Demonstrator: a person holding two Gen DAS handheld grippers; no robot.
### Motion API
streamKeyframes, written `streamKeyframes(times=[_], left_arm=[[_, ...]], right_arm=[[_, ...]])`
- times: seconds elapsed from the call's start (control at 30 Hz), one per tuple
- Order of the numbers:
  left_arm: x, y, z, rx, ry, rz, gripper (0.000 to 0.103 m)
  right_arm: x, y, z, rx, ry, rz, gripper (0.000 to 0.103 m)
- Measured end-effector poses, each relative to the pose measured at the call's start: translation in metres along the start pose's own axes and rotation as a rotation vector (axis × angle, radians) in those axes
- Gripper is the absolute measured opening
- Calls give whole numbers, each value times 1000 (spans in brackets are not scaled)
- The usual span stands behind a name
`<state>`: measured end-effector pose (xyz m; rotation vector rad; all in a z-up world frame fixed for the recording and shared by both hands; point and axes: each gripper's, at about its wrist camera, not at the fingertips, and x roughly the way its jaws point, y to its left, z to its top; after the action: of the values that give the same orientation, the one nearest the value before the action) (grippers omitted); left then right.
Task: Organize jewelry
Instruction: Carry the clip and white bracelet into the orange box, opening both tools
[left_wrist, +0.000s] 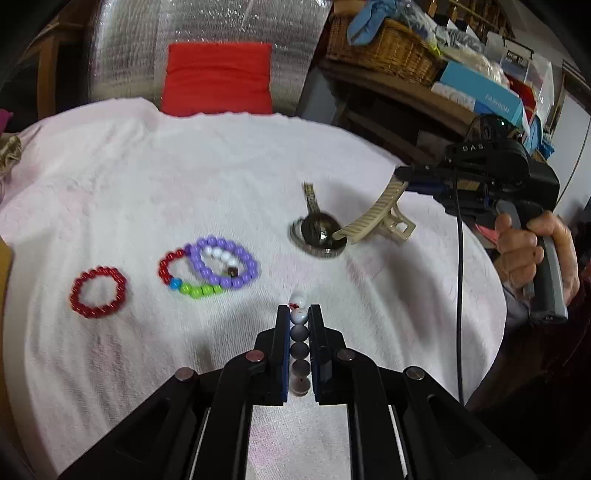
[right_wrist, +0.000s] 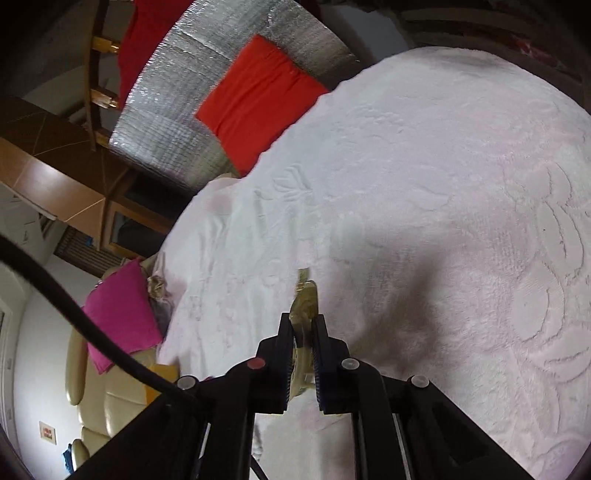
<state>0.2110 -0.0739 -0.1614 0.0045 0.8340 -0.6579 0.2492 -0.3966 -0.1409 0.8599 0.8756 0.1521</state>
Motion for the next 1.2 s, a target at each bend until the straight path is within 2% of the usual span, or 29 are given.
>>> streamKeyframes(times=[0.2, 0.43, 0.53, 0.7, 0.87, 0.97, 1.07, 1.2], left_arm=[[-45, -1, -1, -23, -103, 25, 10], [-127, 23, -16, -94, -243, 131, 10], [-170, 39, -29, -111, -281, 185, 10], [-230, 75, -52, -159, -335, 287, 10], [-264, 120, -82, -253, -339, 375, 10], [-272, 140, -97, -295, -332, 414, 10], [-274, 153, -108, -329, -319, 445, 10], [-263, 181, -124, -398, -246, 478, 10]], right_arm=[[-4, 37, -12, -52, 8, 77, 11], [11, 109, -43, -137, 67, 198, 11], [28, 151, -62, -184, 106, 258, 11], [68, 231, -113, -274, 190, 361, 11], [112, 294, -166, -362, 273, 407, 11], [137, 324, -197, -416, 323, 422, 11], [160, 345, -222, -455, 363, 431, 11], [201, 362, -245, -491, 418, 409, 11]])
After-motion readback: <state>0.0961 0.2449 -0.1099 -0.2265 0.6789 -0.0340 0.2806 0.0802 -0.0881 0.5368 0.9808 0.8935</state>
